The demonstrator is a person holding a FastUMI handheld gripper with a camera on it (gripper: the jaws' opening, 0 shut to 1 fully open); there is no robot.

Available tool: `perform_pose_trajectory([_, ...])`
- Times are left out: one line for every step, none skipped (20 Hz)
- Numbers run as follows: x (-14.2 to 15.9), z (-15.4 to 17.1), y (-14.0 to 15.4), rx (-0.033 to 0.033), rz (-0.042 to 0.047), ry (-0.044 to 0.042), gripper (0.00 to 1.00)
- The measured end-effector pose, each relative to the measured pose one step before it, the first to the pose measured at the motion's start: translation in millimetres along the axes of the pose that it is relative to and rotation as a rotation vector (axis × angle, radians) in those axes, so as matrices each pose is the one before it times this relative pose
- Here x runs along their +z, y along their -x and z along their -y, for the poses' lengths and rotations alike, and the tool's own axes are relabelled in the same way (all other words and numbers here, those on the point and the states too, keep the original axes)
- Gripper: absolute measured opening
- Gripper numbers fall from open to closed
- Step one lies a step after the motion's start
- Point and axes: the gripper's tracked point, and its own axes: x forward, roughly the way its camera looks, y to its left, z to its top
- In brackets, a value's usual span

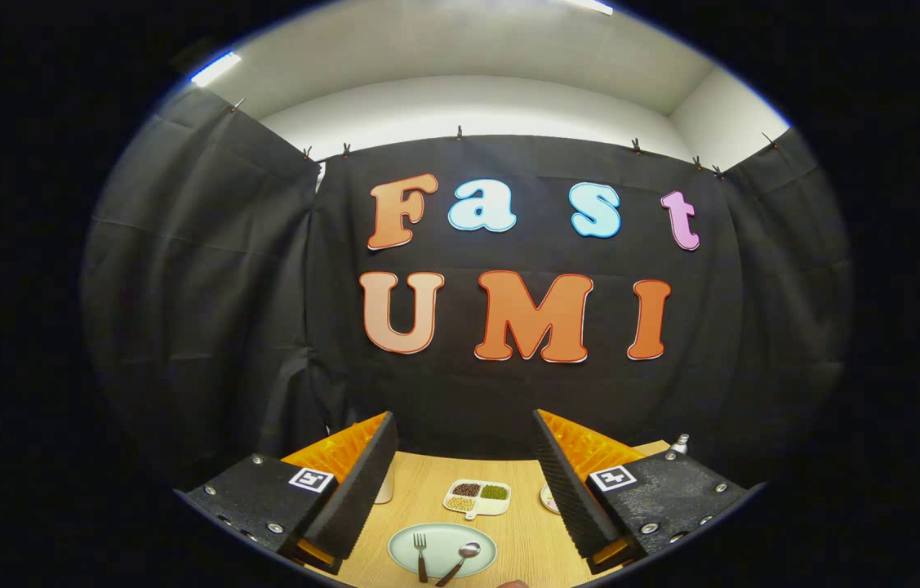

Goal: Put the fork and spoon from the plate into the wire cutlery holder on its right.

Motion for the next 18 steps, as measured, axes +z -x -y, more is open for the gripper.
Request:
perform_pose_trajectory([0.52, 1.36, 0.1, -0.0048, -0.00112, -0.00123, 0.98])
perform_pose_trajectory([-1.6, 0.97, 0.9, -0.00588, -0.00581, 0.00211, 0.98])
perform_pose_trajectory([-2.26, 0.6, 0.23, -0.00892, -0.008, 0.00465, 0.98])
perform_pose_trajectory([-3.73, 0.38, -0.1, -0.01011, -0.01448, 0.005, 0.98])
perform_pose_trajectory([-4.62, -0.4, 0.8, -0.006, -0.01637, 0.00247, 0.98])
perform_pose_trajectory([-5.64, -2.54, 0.52, -0.00323, -0.01841, 0.00082, 0.98])
perform_pose_trajectory([-4.61, -2.85, -0.29, -0.00059, -0.02008, 0.00277, 0.98])
perform_pose_trajectory([-5.65, -2.81, -0.61, -0.00013, -0.02194, 0.0044, 0.98])
perform_pose_trajectory([-5.79, -2.84, -0.59, 0.00173, -0.02038, 0.00588, 0.98])
perform_pose_trajectory([-5.26, -2.92, -0.83, 0.00447, -0.02067, 0.0044, 0.98])
perform_pose_trajectory([-6.7, -4.59, -2.26, 0.00962, -0.02774, 0.00135, 0.98])
perform_pose_trajectory([-8.93, -4.21, -3.89, 0.01332, -0.02889, -0.00151, 0.98])
perform_pose_trajectory([-9.22, -3.72, -4.36, 0.01454, -0.03091, -0.00246, 0.98])
perform_pose_trajectory([-7.96, -2.31, -8.59, 0.01502, -0.03455, -0.00214, 0.98])
perform_pose_trajectory([-9.78, -0.78, -10.24, 0.01451, -0.03867, -0.00312, 0.98])
perform_pose_trajectory([-12.53, -1.51, -11.06, 0.01444, -0.04853, -0.00273, 0.98])
perform_pose_trajectory([-14.4, -2.26, -11.01, 0.0149, -0.05271, -0.00549, 0.98])
perform_pose_trajectory([-13.99, -0.29, -11.09, 0.01456, -0.06004, -0.00746, 0.98])
